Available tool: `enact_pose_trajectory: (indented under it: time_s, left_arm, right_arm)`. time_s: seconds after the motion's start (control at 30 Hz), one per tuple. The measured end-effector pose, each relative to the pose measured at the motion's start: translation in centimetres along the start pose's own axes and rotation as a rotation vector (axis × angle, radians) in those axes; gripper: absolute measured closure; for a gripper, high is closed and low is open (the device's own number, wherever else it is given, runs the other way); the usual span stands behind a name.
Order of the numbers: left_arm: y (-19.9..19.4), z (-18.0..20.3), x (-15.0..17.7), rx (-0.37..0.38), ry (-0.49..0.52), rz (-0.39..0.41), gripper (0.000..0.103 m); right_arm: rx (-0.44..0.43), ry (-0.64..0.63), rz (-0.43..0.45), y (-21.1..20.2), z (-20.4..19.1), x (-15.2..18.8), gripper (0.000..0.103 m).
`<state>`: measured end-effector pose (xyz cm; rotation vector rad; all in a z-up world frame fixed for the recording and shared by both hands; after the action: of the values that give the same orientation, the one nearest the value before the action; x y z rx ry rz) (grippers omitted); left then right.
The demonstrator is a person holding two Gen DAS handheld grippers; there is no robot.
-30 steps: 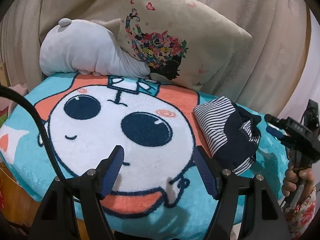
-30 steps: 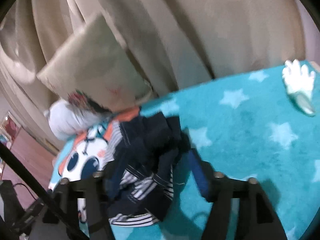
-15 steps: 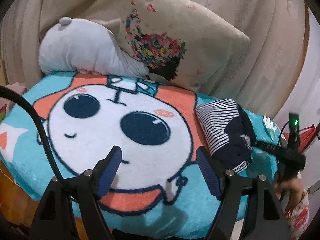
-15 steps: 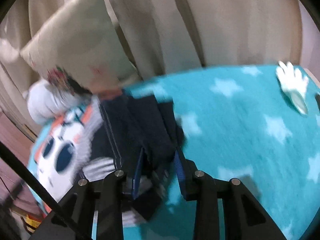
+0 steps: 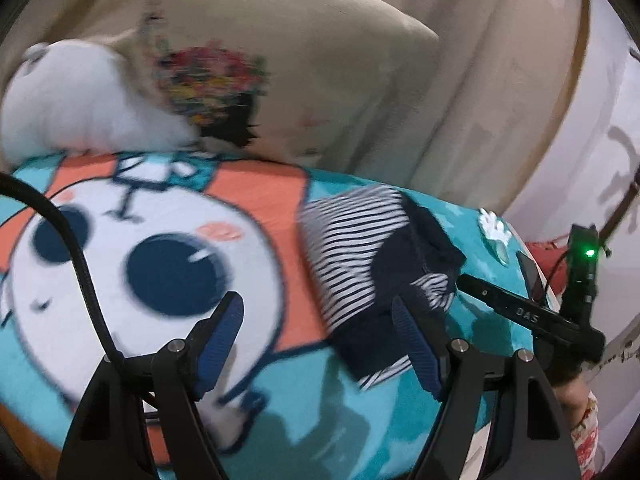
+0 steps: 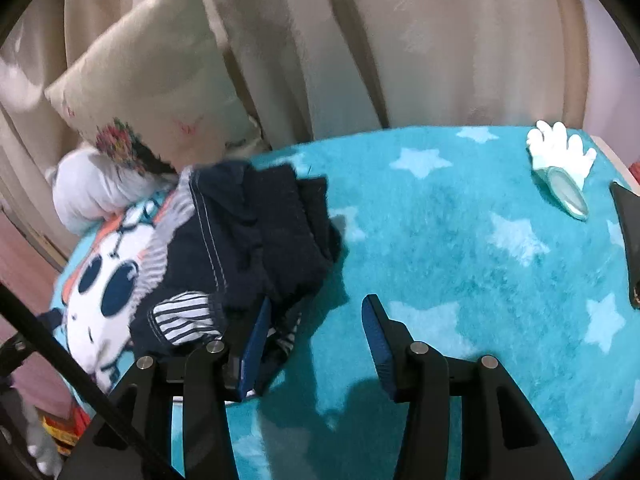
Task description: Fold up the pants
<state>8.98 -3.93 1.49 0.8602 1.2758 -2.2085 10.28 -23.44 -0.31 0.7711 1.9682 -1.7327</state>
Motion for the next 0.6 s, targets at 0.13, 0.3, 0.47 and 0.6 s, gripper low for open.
enact_pose_trajectory:
  time_s: [0.13,0.3,0.47,0.6]
  left_arm:
    - [4.6,1.9,0.5,0.026,0.036,-0.084,0.055]
    - [7.2,3.6,3.8,0.049,0.069,-0.188,0.068]
    - [7.4,4.1,5.4,0.039,0.081,-0.200,0.068]
    - [7.4,4.1,5.6,0.034,0.086,-0.204,0.068]
  right_arm:
    - [-0.032,0.052,0.055,-1.1,0.6,-1.3,0.052]
    - [-0.171,0.058,0.115,-3.3,-0.5,-4.5,0.052]
    - [-0.428,0.012,-0.022,-1.2,-6.1,-6.8,0.051]
    - [-0.424,0.013,-0.192,4.7,-8.7,-6.7,0.047]
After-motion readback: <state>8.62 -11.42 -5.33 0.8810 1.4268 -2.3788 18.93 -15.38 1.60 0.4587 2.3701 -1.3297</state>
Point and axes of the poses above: each gripper's, at about its wrist camera, not at the fingertips, and y roughly the way its jaws point, z to its right, x to its underside, the point moved 8 cm from there along y, roughly the way its jaws point, and after that the axes turned 9 degrees about x, right-handed, at the moved point
